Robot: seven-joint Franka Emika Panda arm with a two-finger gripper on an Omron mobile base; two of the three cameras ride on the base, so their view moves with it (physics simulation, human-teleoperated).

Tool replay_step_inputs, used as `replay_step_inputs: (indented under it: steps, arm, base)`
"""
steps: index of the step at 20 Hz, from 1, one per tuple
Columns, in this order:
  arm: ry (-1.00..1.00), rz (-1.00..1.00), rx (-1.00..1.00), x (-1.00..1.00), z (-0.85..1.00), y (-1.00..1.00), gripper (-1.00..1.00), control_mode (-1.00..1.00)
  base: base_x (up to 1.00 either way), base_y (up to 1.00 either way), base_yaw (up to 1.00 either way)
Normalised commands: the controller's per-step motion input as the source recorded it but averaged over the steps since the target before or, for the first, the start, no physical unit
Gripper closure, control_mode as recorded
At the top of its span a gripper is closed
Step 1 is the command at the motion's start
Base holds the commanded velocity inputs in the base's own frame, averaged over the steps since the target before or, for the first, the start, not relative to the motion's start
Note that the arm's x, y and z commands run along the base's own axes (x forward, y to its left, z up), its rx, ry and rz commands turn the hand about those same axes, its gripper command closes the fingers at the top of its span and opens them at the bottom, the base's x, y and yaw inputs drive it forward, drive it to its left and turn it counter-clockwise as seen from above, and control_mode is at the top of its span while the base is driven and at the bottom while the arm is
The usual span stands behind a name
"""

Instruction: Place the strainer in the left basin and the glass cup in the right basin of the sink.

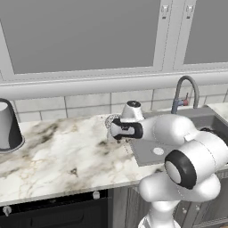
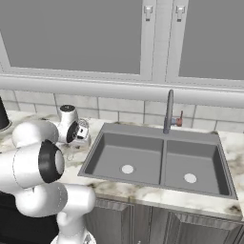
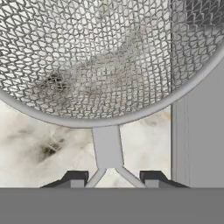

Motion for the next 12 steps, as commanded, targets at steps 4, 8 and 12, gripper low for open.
replay_step_inputs:
  steps: [4, 8, 12]
  arm:
    - [0.21, -0.03, 0.07, -0.11, 0.45, -0.83, 1.00, -1.00]
    - [0.18, 0.01, -0.02, -0.08, 0.38, -0.73, 1.00, -1.00]
    - [0.02, 0.06, -0.15, -0.07, 0.19, -0.79, 1.00, -1.00]
  base:
    - [0.00, 0.00, 0.00]
    - [0.00, 0.00, 0.00]
    - [0.00, 0.00, 0.00]
